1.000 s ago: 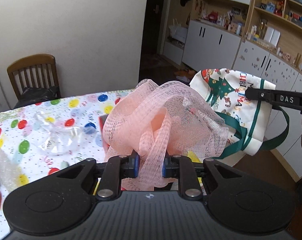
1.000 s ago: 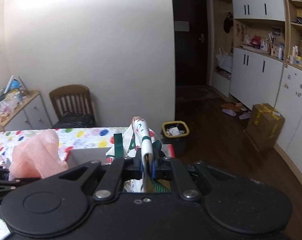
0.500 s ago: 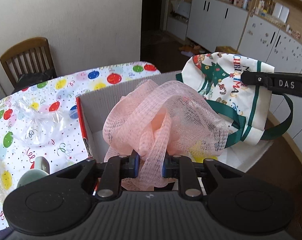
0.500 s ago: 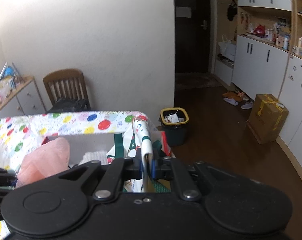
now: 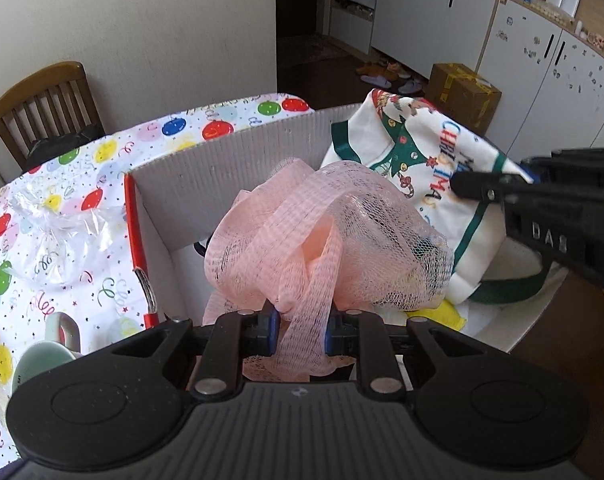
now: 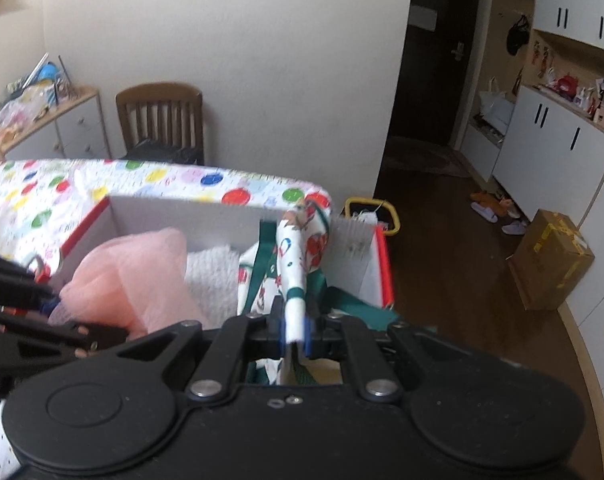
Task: Organize soft objects
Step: 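Carry the puff with the left gripper while the right gripper carries the tote over the box, then release the puff into the box with the left gripper while the right gripper drops the tote in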
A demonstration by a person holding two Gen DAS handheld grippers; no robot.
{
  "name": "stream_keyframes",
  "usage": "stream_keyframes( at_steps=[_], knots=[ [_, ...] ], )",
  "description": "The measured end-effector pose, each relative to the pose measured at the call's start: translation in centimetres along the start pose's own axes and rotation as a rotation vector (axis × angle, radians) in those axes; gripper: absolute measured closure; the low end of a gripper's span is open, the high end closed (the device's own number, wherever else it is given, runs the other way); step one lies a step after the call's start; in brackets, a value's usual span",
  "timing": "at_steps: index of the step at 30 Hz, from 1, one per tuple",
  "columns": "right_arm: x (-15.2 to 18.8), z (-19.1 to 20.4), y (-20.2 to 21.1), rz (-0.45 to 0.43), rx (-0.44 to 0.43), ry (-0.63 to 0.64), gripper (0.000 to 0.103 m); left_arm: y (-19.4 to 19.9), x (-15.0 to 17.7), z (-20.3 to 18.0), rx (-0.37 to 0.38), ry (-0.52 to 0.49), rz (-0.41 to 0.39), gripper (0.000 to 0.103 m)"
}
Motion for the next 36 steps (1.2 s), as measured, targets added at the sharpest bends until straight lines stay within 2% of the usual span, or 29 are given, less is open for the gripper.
stream_keyframes(
  at_steps=[12, 17, 19, 23, 28, 31, 33, 36],
  knots=[
    [1.5, 0.0, 0.3, 0.054, -0.026, -0.007, 0.095, -1.4, 1.3, -0.4, 0.041, 0.003, 0.071, 0.084],
    [1.8, -0.7, 0.7, 0.065, -0.065, -0.031, 0.092, -1.2, 1.5, -0.5, 0.032, 0.004, 0.065, 0.084],
    [2.0, -0.8, 1.0, 0.071, -0.077, -0.035, 0.085, -0.9, 1.5, -0.5, 0.024, 0.005, 0.060, 0.083],
    [2.2, -1.0, 1.7, 0.070, -0.093, -0.047, 0.079, -0.3, 1.5, -0.7, 0.017, 0.011, 0.048, 0.081],
    [2.4, -1.5, 2.7, 0.059, -0.107, -0.068, 0.057, 0.7, 1.6, -1.0, 0.014, 0.015, 0.028, 0.078],
    [2.5, -1.7, 3.4, 0.051, -0.103, -0.076, 0.056, 1.2, 1.7, -1.2, 0.017, 0.019, 0.019, 0.076],
    [2.5, -1.9, 3.7, 0.048, -0.103, -0.081, 0.056, 1.6, 1.7, -1.2, 0.017, 0.022, 0.011, 0.070],
    [2.4, -2.0, 4.4, 0.042, -0.108, -0.088, 0.056, 2.3, 1.8, -1.5, 0.018, 0.022, -0.002, 0.037]
  ],
)
Point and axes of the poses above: each gripper's, at about its wrist camera, not at the fingertips, and y roughly against the way its jaws point, z to its left, x to its underside, the point moved 5 cm from there along -y, roughly the way its jaws point, and after that the axes turned 15 degrees about x, right-handed, at the moved point
